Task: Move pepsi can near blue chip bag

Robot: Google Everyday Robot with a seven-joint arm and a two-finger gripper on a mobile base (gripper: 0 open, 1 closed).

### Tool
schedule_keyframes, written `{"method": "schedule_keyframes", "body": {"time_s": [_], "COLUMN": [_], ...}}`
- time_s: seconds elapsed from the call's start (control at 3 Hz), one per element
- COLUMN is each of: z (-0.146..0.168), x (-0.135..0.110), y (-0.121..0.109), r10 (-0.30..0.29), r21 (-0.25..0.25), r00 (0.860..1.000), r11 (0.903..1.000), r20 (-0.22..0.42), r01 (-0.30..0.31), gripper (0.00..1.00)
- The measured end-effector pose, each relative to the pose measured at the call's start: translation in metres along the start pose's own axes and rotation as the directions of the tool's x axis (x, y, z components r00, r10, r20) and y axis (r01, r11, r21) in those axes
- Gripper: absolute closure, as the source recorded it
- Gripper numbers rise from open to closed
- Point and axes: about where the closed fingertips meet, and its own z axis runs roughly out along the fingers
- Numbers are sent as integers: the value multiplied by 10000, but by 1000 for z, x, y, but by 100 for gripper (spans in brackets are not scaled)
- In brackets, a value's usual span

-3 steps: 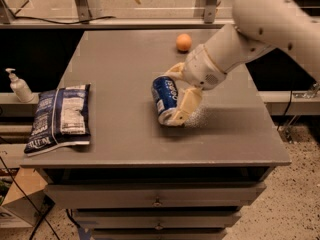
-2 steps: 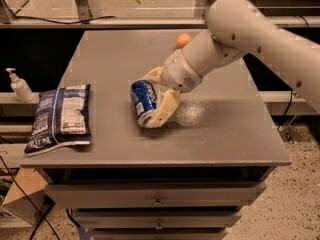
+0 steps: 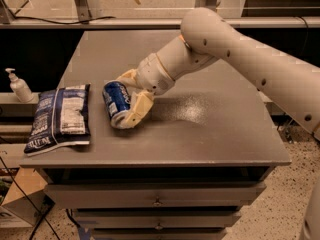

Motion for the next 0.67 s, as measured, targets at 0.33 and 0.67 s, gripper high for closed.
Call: {"method": "schedule_keyframes", "body": {"time_s": [0.33,0.67], "z": [19,35], "x": [-21,-37], "y": [-5,-7], "r10": [-149,-480], "r21": [-213,-260], "r00": [9989,9981], "r11": [9996,9985], "r20": [451,388], "r01": [158,490], "gripper": [59,35]}}
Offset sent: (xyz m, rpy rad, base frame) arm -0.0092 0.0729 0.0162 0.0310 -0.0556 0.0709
